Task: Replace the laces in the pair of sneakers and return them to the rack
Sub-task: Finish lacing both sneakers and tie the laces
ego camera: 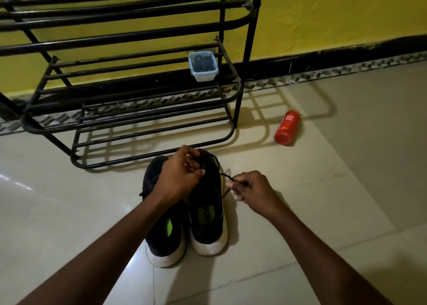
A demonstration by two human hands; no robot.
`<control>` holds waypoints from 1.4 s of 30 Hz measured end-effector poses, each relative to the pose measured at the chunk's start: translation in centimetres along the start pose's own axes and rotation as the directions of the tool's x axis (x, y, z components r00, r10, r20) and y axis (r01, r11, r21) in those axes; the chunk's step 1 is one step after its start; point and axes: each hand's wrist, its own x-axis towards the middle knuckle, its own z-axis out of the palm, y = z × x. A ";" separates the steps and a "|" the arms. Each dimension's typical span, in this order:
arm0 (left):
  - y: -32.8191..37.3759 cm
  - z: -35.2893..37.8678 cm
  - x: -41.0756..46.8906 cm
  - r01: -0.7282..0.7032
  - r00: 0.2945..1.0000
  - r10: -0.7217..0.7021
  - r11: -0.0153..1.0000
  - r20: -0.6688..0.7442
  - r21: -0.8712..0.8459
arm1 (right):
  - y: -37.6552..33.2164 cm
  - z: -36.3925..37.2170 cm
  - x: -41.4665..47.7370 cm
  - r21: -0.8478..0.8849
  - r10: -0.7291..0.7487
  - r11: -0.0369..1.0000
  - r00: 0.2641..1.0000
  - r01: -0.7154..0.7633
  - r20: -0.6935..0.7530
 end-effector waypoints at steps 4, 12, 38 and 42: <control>-1.5 1.0 -2.6 -0.044 0.999 0.041 0.945 0.016 0.323 | -1.8 1.6 0.1 0.271 -0.014 0.962 0.997 0.033 -0.073; -2.0 1.4 -3.6 0.060 0.996 -0.036 0.953 -0.087 0.298 | -3.1 3.5 0.8 0.333 0.023 0.942 0.982 0.042 -0.188; -4.3 1.1 -0.8 0.391 0.920 -0.387 0.918 0.066 -0.069 | -5.0 4.5 1.4 -0.294 -0.262 0.923 0.965 0.248 -0.007; -4.4 1.3 -0.6 0.397 0.917 -0.395 0.916 0.052 -0.056 | -4.6 5.5 1.6 -0.286 -0.249 0.931 0.968 0.226 -0.044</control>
